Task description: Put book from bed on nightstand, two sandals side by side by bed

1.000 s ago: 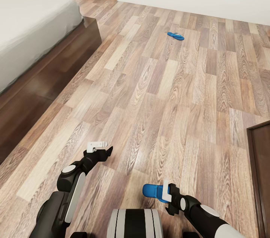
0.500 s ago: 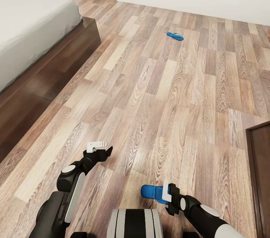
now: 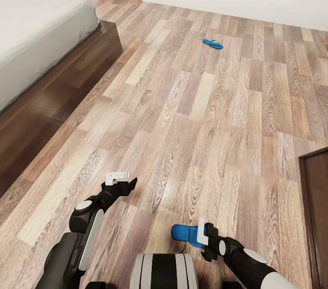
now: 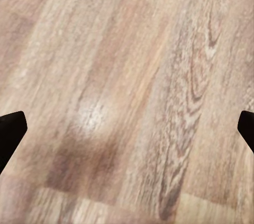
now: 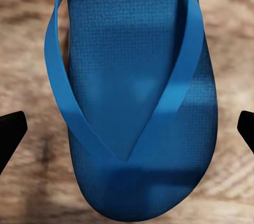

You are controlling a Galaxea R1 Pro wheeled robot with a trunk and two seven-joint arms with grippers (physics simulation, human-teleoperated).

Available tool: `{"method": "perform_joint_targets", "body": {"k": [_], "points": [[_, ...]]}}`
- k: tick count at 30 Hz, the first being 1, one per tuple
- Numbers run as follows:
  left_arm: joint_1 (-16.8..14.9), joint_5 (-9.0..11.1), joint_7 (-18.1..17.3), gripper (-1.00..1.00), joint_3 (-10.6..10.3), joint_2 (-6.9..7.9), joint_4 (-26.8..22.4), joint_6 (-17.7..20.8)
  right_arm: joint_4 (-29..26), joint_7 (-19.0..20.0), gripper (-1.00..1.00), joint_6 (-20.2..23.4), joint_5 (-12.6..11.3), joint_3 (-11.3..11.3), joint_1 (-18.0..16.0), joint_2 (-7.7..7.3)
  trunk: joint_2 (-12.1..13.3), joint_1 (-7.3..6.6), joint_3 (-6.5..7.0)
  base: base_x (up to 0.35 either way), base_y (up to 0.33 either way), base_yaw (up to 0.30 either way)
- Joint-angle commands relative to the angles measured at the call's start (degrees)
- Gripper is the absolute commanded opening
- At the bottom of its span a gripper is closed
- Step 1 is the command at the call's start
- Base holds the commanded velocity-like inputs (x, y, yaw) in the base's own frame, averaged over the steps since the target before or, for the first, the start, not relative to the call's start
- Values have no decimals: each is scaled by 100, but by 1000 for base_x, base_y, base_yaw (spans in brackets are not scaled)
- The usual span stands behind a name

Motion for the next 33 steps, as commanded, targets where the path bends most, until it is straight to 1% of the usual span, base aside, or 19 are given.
{"method": "perform_joint_targets", "body": {"k": [1, 4, 10, 33], "points": [[-2, 45, 2, 100, 6, -3, -6, 35, -16, 20, 100, 32, 44, 24, -2, -6, -1, -1, -4, 0, 0, 0], [-2, 46, 2, 100, 6, -5, -5, 34, -15, 20, 100, 32, 44, 24, -2, -6, -1, -1, -4, 0, 0, 0], [-2, 46, 2, 100, 8, -5, -5, 40, -13, 20, 100, 32, 44, 24, -2, -6, -10, 15, -136, 0, 0, 0], [-2, 46, 2, 100, 5, -6, -5, 43, -21, 12, 100, 37, 44, 18, -2, -17, -10, 15, -136, 0, 0, 0]]}}
